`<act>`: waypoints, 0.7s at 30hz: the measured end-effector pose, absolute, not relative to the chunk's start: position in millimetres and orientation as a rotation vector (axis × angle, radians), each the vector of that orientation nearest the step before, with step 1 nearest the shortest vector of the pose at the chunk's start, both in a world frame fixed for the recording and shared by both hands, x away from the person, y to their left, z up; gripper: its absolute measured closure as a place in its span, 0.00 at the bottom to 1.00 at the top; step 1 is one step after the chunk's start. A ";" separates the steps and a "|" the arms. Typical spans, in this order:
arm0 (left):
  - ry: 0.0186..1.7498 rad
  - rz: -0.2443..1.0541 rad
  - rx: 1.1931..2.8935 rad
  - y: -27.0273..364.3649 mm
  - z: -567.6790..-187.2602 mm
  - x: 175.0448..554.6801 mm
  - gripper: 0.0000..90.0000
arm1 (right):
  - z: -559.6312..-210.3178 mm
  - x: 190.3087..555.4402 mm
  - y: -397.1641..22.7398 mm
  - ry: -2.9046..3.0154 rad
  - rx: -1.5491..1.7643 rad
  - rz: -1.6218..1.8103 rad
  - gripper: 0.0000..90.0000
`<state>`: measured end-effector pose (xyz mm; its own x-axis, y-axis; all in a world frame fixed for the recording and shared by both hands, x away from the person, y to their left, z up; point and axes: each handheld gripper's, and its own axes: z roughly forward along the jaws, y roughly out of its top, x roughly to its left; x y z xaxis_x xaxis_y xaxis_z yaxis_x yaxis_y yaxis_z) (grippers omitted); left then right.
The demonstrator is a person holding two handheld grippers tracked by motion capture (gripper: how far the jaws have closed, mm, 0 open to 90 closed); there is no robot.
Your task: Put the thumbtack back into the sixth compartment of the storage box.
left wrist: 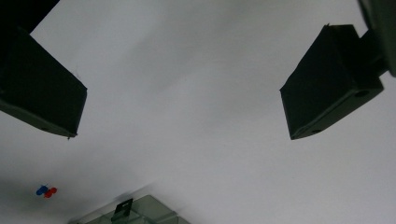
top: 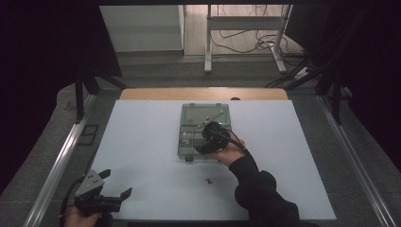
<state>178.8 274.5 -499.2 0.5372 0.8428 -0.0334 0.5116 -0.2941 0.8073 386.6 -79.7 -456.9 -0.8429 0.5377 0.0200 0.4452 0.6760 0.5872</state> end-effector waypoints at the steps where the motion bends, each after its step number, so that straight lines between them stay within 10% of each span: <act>1: 1.099 0.517 1.965 274.5 -499.2 178.8 0.01 | -456.7 384.7 -80.4 2.737 0.805 0.894 0.40; 11: 1.100 0.518 1.965 274.3 -499.2 178.8 0.01 | -454.2 366.5 -91.1 2.723 0.785 0.928 0.10; 21: 1.101 0.519 1.964 274.1 -499.3 179.0 0.01 | -459.4 352.4 -102.3 2.760 0.792 0.910 0.01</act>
